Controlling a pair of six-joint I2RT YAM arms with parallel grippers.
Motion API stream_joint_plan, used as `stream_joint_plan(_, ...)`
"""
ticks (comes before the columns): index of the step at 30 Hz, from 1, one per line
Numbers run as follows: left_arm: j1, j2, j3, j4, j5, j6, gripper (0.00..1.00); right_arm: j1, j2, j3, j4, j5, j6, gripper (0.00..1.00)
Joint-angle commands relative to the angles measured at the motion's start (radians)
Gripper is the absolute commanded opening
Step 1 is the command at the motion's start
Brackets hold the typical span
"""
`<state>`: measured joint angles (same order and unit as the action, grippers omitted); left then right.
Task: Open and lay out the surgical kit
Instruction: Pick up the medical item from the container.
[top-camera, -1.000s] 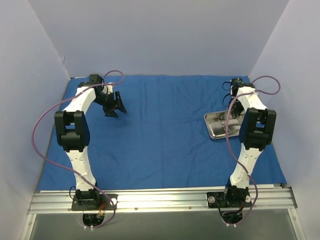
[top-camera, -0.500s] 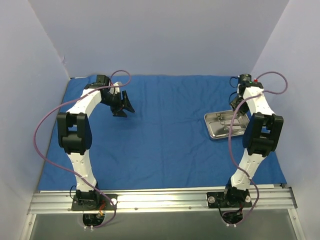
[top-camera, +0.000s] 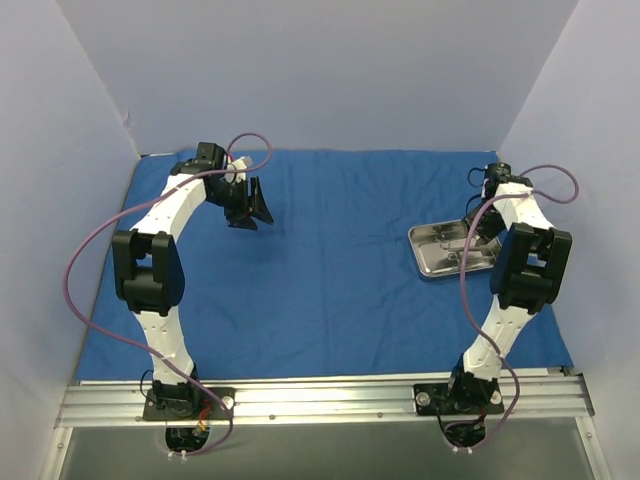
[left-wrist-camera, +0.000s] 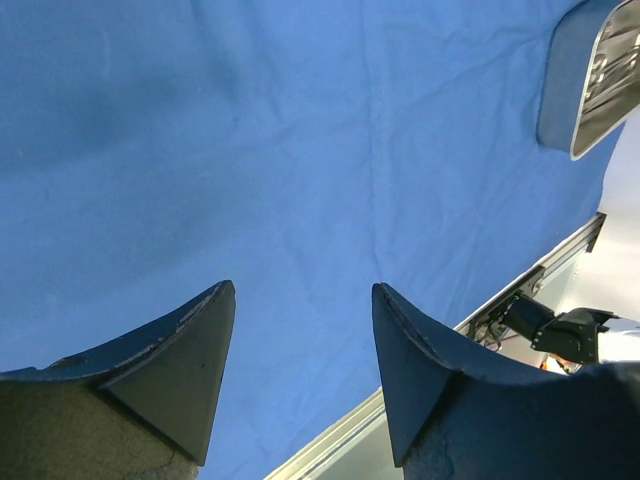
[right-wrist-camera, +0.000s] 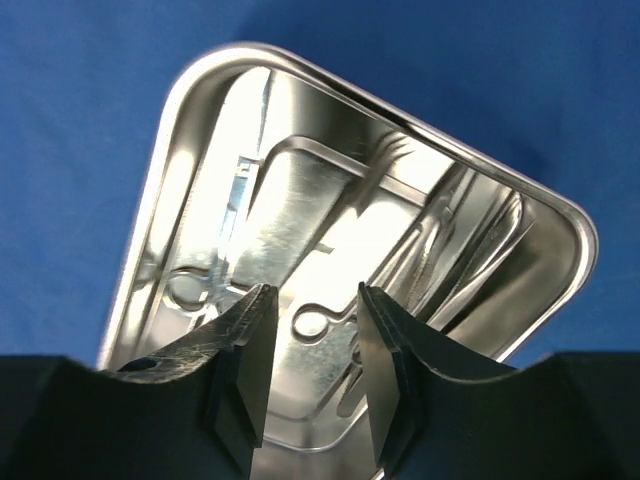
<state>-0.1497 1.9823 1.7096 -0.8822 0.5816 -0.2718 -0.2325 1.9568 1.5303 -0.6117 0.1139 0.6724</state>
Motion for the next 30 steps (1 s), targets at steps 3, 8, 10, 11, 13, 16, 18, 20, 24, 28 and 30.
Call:
stream_joint_plan(3, 0.004, 0.021, 0.056, -0.008, 0.061, 0.008, 0.65, -0.022, -0.035, -0.093, 0.003, -0.003, 0.055, 0.36)
stream_joint_plan(8, 0.015, 0.038, 0.058, -0.011, 0.064, 0.01, 0.64, -0.036, -0.009, -0.128, 0.058, 0.004, 0.055, 0.34)
stream_joint_plan(10, 0.021, 0.041, 0.067, -0.015, 0.072, 0.008, 0.64, -0.041, 0.007, -0.136, 0.084, 0.0, 0.052, 0.32)
stream_joint_plan(11, 0.027, 0.041, 0.067, -0.014, 0.075, 0.008, 0.63, -0.039, 0.02, -0.139, 0.095, -0.002, 0.052, 0.32)
stream_joint_plan(13, 0.032, 0.038, 0.059, -0.015, 0.075, 0.008, 0.63, -0.041, 0.03, -0.133, 0.096, -0.003, 0.049, 0.32)
stream_joint_plan(16, 0.038, 0.033, 0.047, -0.012, 0.078, 0.008, 0.63, -0.041, 0.025, -0.125, 0.083, -0.013, 0.049, 0.31)
stream_joint_plan(18, 0.041, 0.033, 0.047, -0.011, 0.081, 0.008, 0.62, -0.041, -0.001, -0.122, 0.067, -0.014, 0.05, 0.31)
stream_joint_plan(20, 0.041, 0.038, 0.048, -0.009, 0.081, 0.008, 0.62, -0.042, -0.038, -0.122, 0.05, -0.019, 0.055, 0.32)
stream_joint_plan(24, 0.041, 0.046, 0.051, -0.009, 0.081, 0.008, 0.61, -0.044, -0.064, -0.114, 0.027, -0.02, 0.055, 0.39)
stream_joint_plan(28, 0.045, 0.05, 0.05, -0.011, 0.081, 0.006, 0.61, -0.063, -0.036, -0.105, 0.039, -0.011, 0.056, 0.4)
stream_joint_plan(30, 0.052, 0.055, 0.05, -0.011, 0.09, 0.005, 0.61, -0.071, -0.009, -0.09, 0.043, -0.019, 0.059, 0.4)
